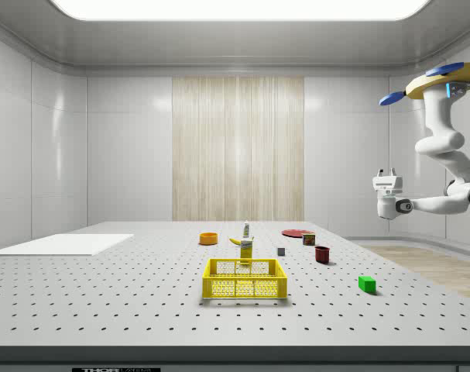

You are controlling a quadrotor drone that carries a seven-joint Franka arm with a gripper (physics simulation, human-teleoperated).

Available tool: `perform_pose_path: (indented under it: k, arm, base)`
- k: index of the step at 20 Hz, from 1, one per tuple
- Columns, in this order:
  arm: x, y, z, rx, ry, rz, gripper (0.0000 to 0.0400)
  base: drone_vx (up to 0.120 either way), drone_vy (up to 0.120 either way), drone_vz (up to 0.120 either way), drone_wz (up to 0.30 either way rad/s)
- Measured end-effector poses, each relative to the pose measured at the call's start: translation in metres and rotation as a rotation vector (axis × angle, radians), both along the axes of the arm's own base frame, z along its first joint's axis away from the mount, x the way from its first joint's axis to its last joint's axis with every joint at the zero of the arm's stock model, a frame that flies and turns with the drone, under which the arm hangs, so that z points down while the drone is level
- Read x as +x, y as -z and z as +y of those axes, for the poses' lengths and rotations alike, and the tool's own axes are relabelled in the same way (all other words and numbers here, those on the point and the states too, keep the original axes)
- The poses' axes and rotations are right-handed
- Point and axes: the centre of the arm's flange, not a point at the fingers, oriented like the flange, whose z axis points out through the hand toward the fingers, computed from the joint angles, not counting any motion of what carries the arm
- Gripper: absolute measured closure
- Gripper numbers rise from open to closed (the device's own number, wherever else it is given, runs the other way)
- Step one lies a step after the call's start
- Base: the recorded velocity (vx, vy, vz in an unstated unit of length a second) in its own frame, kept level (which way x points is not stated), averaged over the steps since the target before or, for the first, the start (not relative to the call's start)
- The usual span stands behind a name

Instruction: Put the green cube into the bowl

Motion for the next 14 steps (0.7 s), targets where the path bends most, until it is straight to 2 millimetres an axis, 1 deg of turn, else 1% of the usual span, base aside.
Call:
perform_pose_path:
  k: [3,9,14]
  arm:
    - [-0.003,-0.023,0.0,0.0,0.0,-0.002,0.0]
    - [-0.003,-0.061,0.0,0.0,0.0,-0.007,0.0]
    - [-0.001,-0.081,0.0,0.0,0.0,-0.011,0.0]
  base:
    - [0.0,0.013,0.0,0.0]
    - [0.0,0.12,0.0,0.0]
    - [0.0,0.12,0.0,0.0]
